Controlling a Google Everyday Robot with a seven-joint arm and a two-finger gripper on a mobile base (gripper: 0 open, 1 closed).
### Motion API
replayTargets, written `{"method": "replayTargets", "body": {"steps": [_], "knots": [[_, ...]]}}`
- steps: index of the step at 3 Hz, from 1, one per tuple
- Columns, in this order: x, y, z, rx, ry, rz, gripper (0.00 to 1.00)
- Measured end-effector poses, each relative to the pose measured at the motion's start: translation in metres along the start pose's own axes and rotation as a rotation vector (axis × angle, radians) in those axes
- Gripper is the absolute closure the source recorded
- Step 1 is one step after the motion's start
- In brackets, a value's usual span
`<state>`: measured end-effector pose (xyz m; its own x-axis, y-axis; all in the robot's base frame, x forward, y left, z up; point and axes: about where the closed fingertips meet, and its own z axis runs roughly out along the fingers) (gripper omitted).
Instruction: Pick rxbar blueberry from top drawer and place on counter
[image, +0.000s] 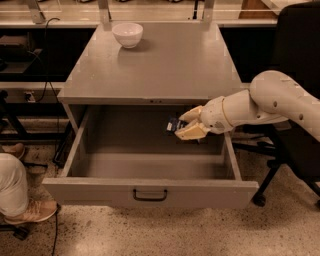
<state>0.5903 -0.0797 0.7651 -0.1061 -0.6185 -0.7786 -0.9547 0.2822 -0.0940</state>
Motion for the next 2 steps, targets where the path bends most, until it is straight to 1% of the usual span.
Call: {"method": "replayTargets", "body": {"steps": [1,2], "knots": [[-0.017,-0.013,-0.045,0.102,-0.034,-0.026,1.00],[-0.041,-0.035,-0.087,0.204,-0.065,-0.058,1.00]]}}
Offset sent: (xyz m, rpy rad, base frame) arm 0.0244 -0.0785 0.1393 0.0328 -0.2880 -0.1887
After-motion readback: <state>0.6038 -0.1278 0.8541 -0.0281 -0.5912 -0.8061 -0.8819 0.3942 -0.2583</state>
